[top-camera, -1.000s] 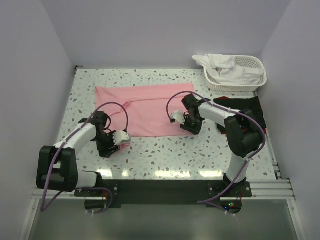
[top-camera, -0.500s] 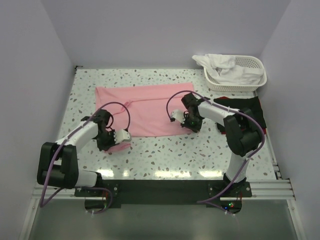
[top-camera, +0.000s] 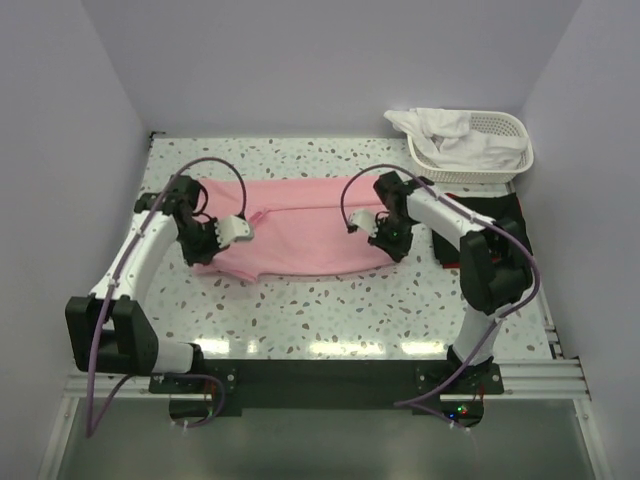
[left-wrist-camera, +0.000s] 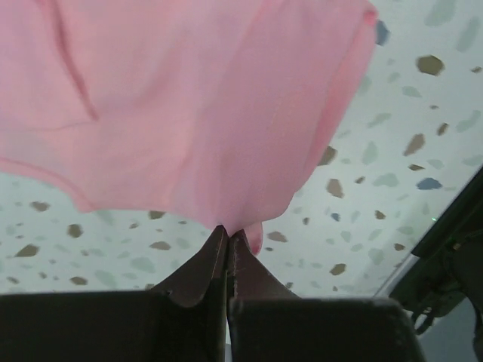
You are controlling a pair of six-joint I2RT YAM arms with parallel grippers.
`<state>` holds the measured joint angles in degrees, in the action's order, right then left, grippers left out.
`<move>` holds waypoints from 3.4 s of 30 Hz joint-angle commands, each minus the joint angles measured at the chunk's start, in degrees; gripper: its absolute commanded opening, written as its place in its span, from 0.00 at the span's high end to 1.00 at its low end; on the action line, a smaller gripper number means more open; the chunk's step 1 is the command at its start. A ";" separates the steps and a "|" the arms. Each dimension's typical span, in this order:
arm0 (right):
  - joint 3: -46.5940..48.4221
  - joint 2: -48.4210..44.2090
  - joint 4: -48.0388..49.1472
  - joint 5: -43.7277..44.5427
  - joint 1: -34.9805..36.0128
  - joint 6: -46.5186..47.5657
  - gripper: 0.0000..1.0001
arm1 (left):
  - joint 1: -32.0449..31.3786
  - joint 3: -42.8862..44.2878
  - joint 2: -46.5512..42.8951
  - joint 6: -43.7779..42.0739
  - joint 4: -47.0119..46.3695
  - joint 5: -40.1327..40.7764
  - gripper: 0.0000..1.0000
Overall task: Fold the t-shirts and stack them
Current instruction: Fold the tshirt
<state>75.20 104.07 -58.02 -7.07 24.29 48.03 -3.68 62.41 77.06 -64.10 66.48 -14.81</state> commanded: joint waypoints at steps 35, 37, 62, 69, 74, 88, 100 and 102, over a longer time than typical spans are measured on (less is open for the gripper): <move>40.11 23.81 -12.21 1.80 -6.54 10.41 1.00 | 5.26 39.19 37.55 -0.50 -8.38 0.83 1.00; 40.20 23.81 -11.94 2.06 -6.54 10.77 1.00 | 5.35 40.15 37.55 -0.50 -8.38 0.57 1.00; 44.68 29.52 -5.35 6.10 -6.98 10.33 1.00 | 5.26 40.95 43.00 0.90 -12.59 3.03 1.00; 46.97 29.61 -5.35 7.94 -6.98 6.91 0.61 | 6.31 42.78 44.23 10.45 -16.20 4.36 0.81; 47.67 26.10 -7.72 7.25 -6.98 0.33 0.43 | 10.18 42.45 38.63 20.92 -16.73 -3.90 0.65; 49.61 28.55 -11.77 -0.23 -6.89 -12.69 0.66 | 0.70 21.87 28.32 28.76 -26.04 -5.06 0.64; 44.43 33.03 -2.72 4.87 -6.80 -15.34 0.66 | -1.94 28.64 44.49 37.64 -31.14 2.24 0.66; 41.88 33.56 -2.45 5.05 -6.28 -13.85 0.66 | -1.94 29.08 46.94 37.64 -31.14 3.82 0.66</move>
<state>119.24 136.86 -62.19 -3.55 17.61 34.04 -5.89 90.15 121.14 -27.97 36.82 -13.80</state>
